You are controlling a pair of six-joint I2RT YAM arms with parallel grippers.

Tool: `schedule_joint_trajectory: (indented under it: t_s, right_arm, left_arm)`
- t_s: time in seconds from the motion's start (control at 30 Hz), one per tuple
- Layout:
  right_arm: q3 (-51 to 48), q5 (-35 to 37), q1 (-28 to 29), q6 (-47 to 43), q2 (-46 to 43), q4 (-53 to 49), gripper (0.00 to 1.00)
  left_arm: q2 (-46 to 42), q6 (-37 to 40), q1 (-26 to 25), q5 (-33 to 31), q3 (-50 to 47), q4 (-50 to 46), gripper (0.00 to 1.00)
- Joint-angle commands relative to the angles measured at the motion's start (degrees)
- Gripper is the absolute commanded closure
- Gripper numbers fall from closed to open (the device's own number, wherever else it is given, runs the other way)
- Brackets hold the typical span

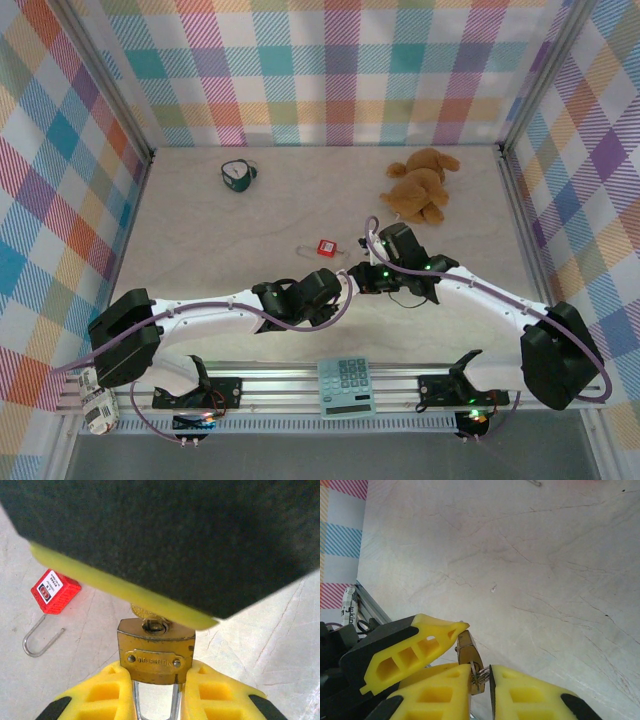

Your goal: Unlock with the key

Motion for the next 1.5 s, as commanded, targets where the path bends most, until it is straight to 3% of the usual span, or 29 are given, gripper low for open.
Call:
schedule_joint_trajectory:
  t_s: [0.0, 0.73, 1.1, 1.47]
  right_arm:
    - [-0.91, -3.03, 0.33, 2.44, 0.30, 5.34, 0.81]
    - [-2.76, -5.05, -0.54, 3.40, 0.25, 6.96, 0.85]
    - [-5.82, -1.92, 0.64, 10.97, 0.86, 10.87, 0.92]
    - [-7.21, -3.80, 2.29, 15.20, 2.10, 17.47, 0.93]
  left_arm:
    - [-0.27, -0.06, -1.86, 2.12, 0.38, 4.89, 0.86]
    - [-2.53, 0.14, -1.86, 1.75, -0.82, 6.60, 0.86]
    - [-2.47, 4.70, -3.18, -3.98, -2.56, 13.88, 0.88]
    - [-0.40, 6.91, -4.05, -2.57, -3.40, 18.07, 0.88]
